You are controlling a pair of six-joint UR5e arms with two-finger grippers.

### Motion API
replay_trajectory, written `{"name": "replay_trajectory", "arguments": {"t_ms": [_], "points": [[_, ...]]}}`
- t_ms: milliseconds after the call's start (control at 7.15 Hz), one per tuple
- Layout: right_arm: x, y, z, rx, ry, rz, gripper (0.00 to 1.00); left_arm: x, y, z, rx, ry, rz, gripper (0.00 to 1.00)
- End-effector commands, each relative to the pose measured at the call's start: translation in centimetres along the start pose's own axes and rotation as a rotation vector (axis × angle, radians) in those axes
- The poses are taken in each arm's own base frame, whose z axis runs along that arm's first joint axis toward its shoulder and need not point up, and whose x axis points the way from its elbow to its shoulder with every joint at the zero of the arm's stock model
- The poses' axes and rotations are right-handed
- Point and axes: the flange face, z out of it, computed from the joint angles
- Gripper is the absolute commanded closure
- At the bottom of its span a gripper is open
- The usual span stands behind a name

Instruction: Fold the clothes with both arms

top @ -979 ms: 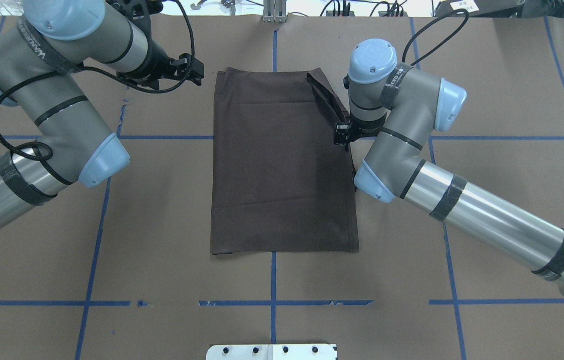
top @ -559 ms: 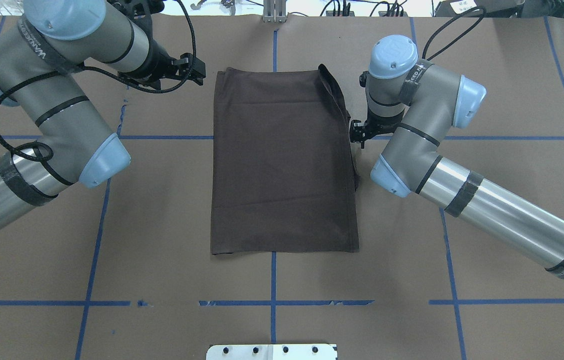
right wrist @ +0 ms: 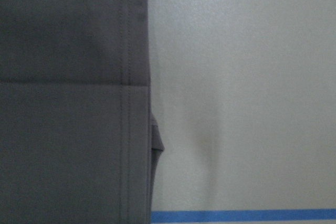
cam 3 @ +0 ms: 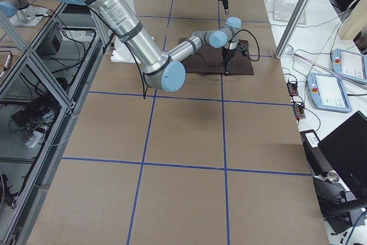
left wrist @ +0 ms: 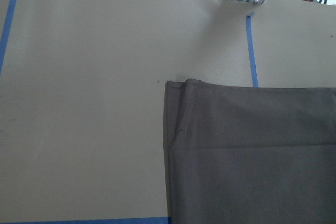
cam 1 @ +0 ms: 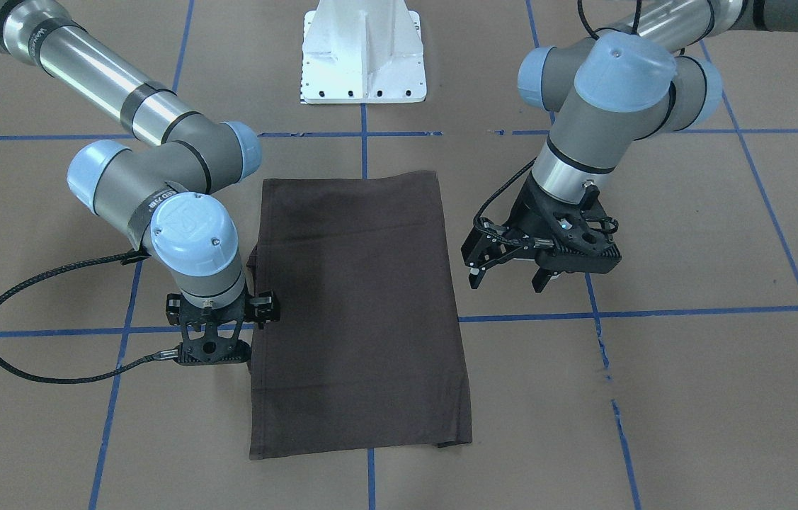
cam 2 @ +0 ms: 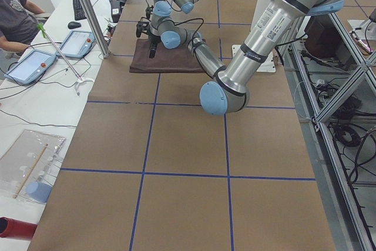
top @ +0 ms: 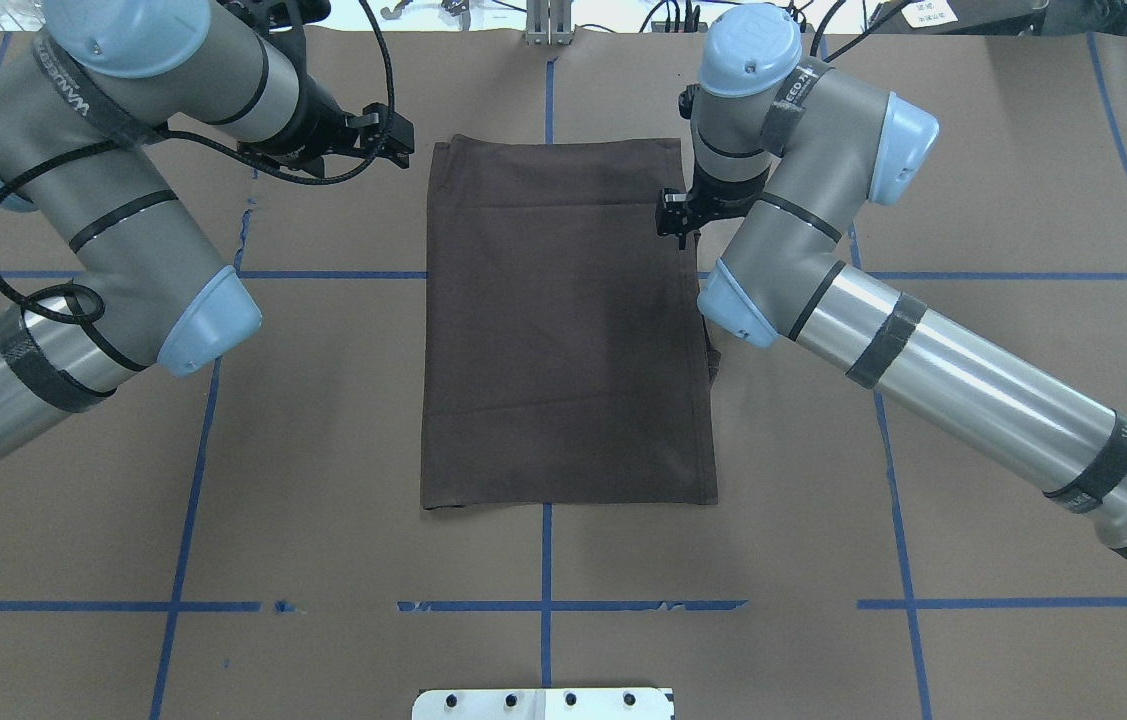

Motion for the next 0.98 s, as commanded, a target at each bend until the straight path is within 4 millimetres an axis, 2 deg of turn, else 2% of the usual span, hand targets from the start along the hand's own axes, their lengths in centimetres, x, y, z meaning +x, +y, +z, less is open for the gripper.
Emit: {"name": "replay_trajectory", "arguments": {"t_ms": [0, 140, 280, 420, 559, 839], "points": [[-1.0, 1.9, -3.4, -0.011, -0.125, 0.024, 0.00, -0.8, 3.1, 0.9, -0.091, 0.037, -0.075, 0.00], [0.2, 5.8, -5.0, 0.005, -0.173, 0.052, 0.00, -1.9, 6.5, 1.7, -0.163, 0.083, -0.213, 0.00], [0.6, 9.3, -5.8, -0.001, -0.204, 0.078, 0.00, -1.4, 11.1, 3.7, -0.208, 0.083, -0.363, 0.00], [0.7, 11.4, -6.8, -0.001, -0.231, 0.106, 0.00, 1.1, 15.4, 5.2, -0.204, 0.061, -0.481, 0.00], [0.0, 12.5, -7.2, -0.009, -0.249, 0.146, 0.00, 3.0, 20.2, 7.2, -0.188, 0.024, -0.576, 0.00], [-0.6, 13.1, -6.9, -0.018, -0.249, 0.171, 0.00, 5.0, 26.3, 9.1, -0.177, -0.078, -0.625, 0.00]]}}
